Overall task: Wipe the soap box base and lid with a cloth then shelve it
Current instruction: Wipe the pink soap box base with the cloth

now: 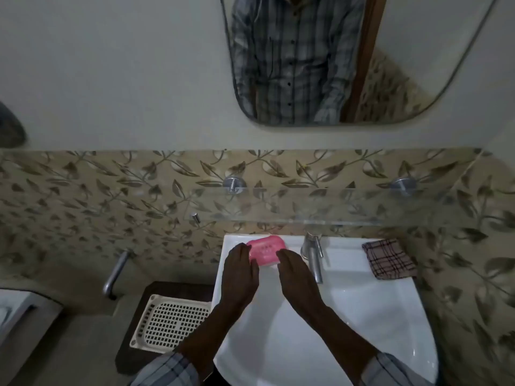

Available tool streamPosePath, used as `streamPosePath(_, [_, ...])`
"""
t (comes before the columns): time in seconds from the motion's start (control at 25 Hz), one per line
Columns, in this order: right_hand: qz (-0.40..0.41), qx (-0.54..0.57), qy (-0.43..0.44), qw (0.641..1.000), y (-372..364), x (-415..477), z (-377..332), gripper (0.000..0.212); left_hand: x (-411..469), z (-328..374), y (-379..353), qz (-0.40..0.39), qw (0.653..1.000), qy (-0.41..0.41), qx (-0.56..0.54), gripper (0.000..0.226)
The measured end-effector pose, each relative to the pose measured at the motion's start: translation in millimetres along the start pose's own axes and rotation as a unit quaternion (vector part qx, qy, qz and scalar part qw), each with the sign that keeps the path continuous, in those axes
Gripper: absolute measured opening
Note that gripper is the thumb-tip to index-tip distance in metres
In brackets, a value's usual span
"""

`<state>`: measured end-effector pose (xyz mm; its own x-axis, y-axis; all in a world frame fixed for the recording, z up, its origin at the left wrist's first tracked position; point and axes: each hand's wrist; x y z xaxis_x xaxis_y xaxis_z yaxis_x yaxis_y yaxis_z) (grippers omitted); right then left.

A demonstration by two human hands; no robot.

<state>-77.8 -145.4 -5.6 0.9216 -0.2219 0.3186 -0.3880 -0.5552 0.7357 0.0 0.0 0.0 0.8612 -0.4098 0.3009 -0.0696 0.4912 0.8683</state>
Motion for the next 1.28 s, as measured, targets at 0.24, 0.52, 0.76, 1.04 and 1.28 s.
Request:
streamPosePath(0.24, [-0.111,0.028,-0.176,0.978,-32.2,50.5,28.9,0.060,53.4,-38.5,-43.4,-0.243,0.970,-0.006,0.018,0.112])
streamPosePath(0.52, [-0.004,0.146,-0.338,0.930,-27.9,61.2,21.9,0.038,75.1,-31.6,-43.2,-0.155,0.984,-0.057,-0.061,0.089])
streamPosePath(0.76, [0.124,0.406,-0.371,0.826,-7.9,50.8,11.8,0.024,47.2,-27.5,-2.8,-0.186,0.913,0.071,-0.357,0.113])
streamPosePath(1.04, [0.135,0.310,-0.217,0.916,3.4,24.2,-12.6,0.022,35.7,-27.1,24.5,-0.490,0.422,0.334,-0.686,0.105])
streamPosePath(1.28, [0.202,0.142,-0.104,0.963,35.9,-0.9,-5.2,0.020,16.2,-23.8,20.1,-0.432,0.474,0.330,-0.692,0.075])
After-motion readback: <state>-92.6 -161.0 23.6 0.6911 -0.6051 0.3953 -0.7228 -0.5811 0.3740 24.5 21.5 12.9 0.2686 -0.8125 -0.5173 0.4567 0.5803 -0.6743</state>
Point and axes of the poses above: each hand's wrist, its own x-axis towards the middle knuckle, its own y-axis out of the back of the hand, z = x × y, and after that the axes turned 8 degrees about x, right-handed
